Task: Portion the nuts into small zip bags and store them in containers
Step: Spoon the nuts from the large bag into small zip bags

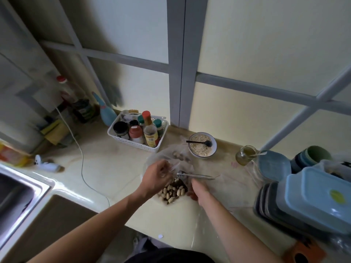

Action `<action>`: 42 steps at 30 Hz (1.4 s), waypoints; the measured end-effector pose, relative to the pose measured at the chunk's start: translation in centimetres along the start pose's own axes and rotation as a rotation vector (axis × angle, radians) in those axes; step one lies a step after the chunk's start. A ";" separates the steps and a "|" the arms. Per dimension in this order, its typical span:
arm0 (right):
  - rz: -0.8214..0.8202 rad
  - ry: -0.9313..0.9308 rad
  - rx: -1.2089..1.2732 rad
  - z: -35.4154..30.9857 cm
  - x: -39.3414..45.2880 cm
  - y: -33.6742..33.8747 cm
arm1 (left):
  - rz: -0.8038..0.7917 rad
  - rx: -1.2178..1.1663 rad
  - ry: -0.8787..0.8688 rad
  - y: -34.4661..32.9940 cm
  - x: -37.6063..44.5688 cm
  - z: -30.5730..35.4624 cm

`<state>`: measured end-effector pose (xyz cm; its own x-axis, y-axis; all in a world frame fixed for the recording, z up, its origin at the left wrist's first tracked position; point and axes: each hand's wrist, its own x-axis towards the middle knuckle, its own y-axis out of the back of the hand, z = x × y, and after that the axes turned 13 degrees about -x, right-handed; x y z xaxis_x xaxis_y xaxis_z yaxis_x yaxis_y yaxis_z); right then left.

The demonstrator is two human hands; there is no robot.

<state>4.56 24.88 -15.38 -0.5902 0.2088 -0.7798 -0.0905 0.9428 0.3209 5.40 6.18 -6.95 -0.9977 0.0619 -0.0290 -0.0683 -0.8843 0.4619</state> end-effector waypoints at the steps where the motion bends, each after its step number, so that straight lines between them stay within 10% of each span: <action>1: -0.001 0.010 -0.082 0.0 -0.2 0.0 | 0.013 -0.034 0.000 0.2 -0.1 0.2; 7: 0.180 0.164 -0.345 -1.8 -2.0 -1.3 | -0.100 -0.444 0.149 2.1 -0.5 2.2; 16: -0.172 0.336 0.445 -5.4 -8.4 -4.7 | -0.182 -0.821 0.195 7.7 -1.1 4.4; 21: 0.181 0.130 0.261 -6.8 -9.2 -7.5 | 0.053 -0.681 0.222 10.5 0.4 1.2; 26: -0.225 -0.033 0.009 -6.6 -9.5 -11.0 | 0.091 -0.474 0.215 12.7 2.1 -2.9; 32: -0.268 -0.056 -0.040 -5.6 -8.3 -13.1 | -0.100 -0.204 0.041 17.6 6.0 -6.4; 38: -0.102 -0.085 0.059 -4.9 -7.1 -13.3 | -0.628 -0.292 0.172 19.7 10.0 -8.0; 42: -0.011 -0.153 0.164 -4.0 -6.6 -13.5 | -0.405 0.100 -0.063 18.6 11.9 -11.2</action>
<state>6.54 9.72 -12.40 -0.4603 0.2236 -0.8591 0.0427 0.9722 0.2302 -7.76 -14.70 -8.62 -0.8878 0.4265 -0.1730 -0.4514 -0.7335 0.5082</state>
